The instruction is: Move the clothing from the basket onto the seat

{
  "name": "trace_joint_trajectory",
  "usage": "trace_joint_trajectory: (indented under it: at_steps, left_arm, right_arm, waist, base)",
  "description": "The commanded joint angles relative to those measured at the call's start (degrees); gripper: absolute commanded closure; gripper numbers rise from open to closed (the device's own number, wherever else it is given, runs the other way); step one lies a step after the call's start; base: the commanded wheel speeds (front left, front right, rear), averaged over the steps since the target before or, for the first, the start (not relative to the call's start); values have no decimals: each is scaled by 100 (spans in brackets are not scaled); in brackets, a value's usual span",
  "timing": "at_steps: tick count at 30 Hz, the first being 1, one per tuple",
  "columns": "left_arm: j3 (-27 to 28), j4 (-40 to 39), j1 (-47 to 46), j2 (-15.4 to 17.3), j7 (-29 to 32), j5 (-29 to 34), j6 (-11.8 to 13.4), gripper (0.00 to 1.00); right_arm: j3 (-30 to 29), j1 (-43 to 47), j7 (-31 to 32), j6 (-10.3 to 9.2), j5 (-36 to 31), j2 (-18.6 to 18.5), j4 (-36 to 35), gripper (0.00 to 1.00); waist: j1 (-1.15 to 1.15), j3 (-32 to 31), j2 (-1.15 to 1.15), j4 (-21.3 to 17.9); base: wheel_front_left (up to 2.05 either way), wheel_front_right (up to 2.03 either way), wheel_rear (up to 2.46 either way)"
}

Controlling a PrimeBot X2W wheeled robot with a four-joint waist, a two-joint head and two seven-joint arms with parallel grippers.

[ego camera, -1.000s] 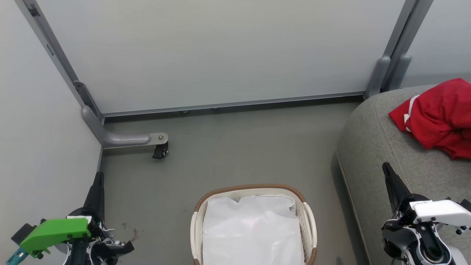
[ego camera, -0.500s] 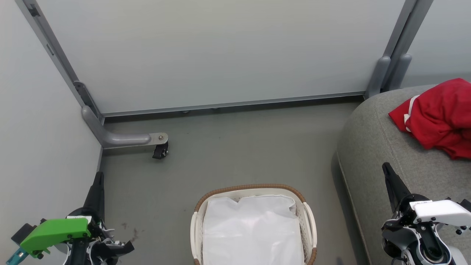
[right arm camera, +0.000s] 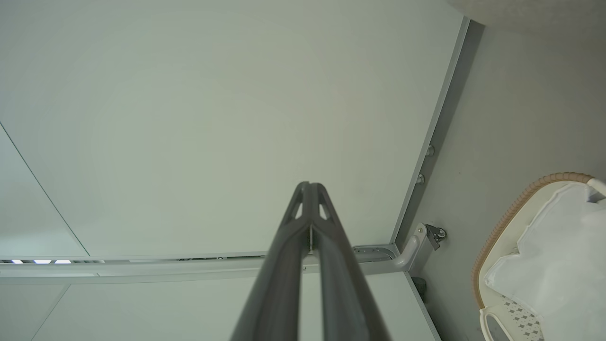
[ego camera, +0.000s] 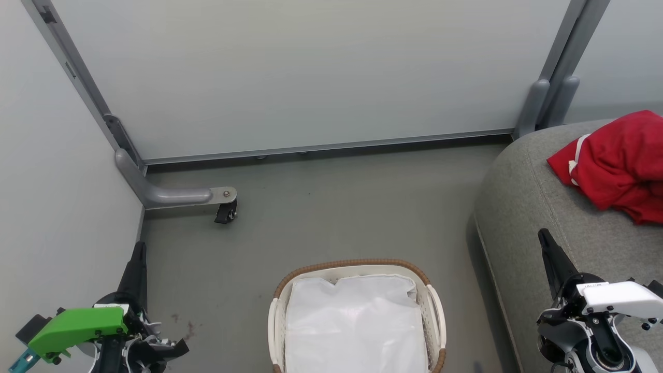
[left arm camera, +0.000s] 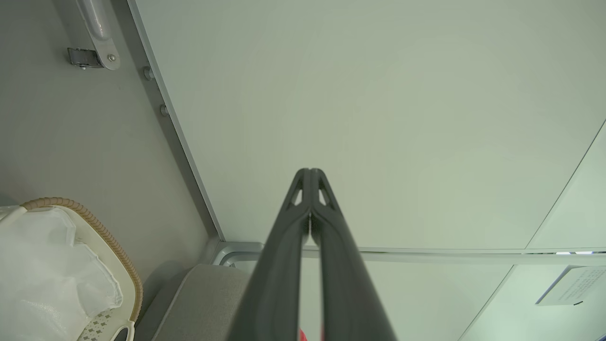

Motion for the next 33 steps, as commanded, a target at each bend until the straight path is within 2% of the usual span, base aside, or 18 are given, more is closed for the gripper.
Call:
trace_joint_trajectory:
  at_steps: [1, 33]
  left_arm:
    - [14, -11, -58, 29, 24, -18, -27, 100]
    - [13, -11, -58, 29, 23, -18, -27, 100]
  right_arm:
    - [-11, 62, 17, 0, 20, -34, -21, 100]
    - [-11, 61, 17, 0, 20, -34, -21, 100]
  waist:
    - [0, 0, 0, 0]
    - [0, 0, 0, 0]
  base:
    - [0, 0, 0]
    - [0, 0, 0]
